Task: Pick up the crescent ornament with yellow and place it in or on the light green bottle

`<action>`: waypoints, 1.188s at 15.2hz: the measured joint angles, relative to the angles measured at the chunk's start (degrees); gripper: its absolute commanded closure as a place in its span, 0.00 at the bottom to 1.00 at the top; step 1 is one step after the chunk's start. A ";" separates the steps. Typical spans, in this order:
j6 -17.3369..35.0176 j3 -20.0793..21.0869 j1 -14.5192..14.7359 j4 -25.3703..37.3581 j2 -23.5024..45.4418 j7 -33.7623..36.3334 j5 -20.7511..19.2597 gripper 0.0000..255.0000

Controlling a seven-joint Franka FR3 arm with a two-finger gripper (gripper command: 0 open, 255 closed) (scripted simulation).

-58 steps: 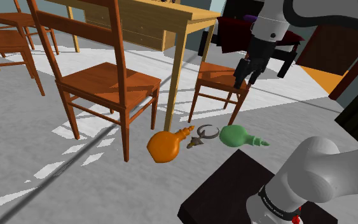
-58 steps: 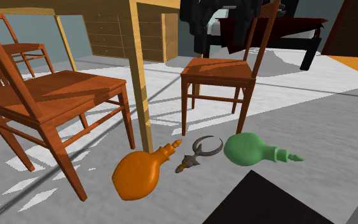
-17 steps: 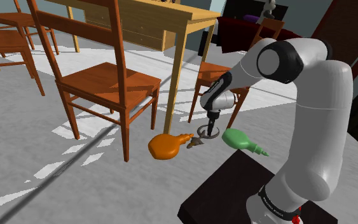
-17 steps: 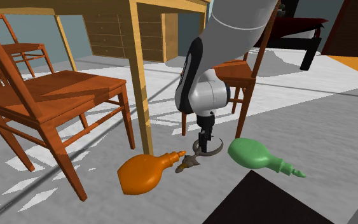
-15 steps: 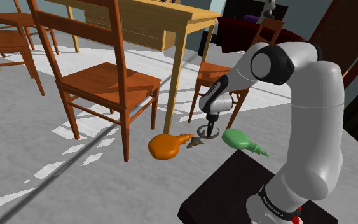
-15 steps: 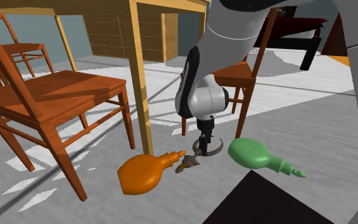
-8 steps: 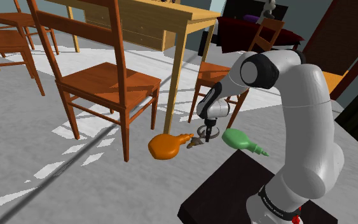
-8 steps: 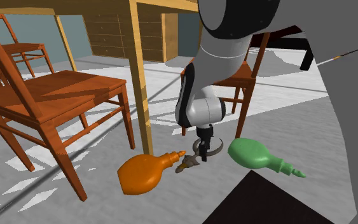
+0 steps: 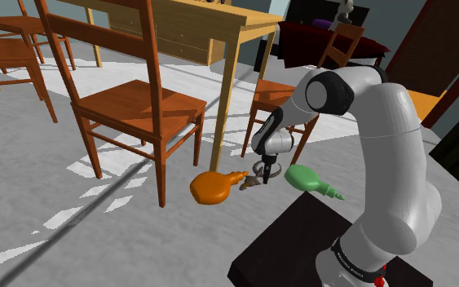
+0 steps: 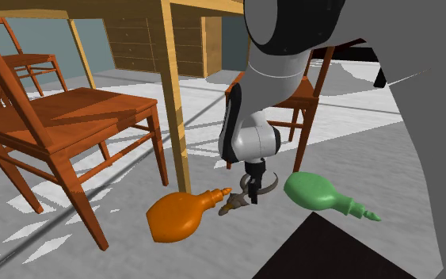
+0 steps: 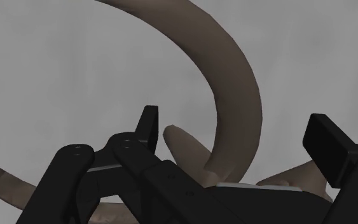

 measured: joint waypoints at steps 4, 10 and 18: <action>0.00 0.00 0.00 0.00 0.00 0.00 0.00 1.00; 0.00 -0.01 0.00 -0.01 0.00 0.00 0.00 1.00; -2.85 -1.74 1.36 -1.70 -4.51 0.81 -1.49 1.00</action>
